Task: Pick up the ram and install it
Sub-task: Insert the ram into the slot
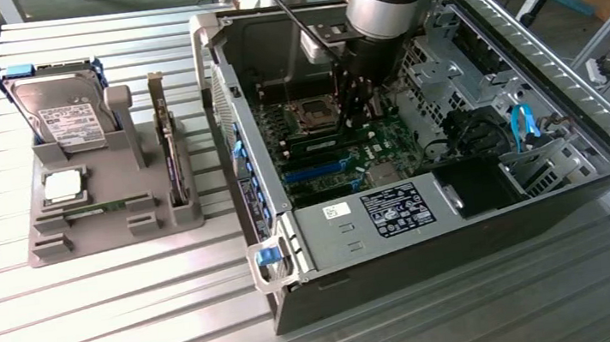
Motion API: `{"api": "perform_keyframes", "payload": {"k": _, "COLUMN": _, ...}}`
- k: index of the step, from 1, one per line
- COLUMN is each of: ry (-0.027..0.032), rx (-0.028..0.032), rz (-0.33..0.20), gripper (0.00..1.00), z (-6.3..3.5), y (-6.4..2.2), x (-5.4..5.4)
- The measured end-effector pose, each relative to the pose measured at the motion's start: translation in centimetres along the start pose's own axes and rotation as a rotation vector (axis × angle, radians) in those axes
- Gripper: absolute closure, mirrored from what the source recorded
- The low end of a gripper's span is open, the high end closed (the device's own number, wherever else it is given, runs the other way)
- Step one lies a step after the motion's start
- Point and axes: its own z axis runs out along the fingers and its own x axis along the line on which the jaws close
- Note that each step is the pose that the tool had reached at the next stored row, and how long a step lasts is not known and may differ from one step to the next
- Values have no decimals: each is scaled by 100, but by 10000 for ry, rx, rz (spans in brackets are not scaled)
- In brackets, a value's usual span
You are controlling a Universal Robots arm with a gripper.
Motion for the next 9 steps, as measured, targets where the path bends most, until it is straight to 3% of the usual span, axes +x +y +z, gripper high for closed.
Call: {"api": "perform_keyframes", "payload": {"k": 9, "ry": -1, "rx": 0, "rz": 0, "gripper": 81, "z": -160, "y": 2, "x": 5}}
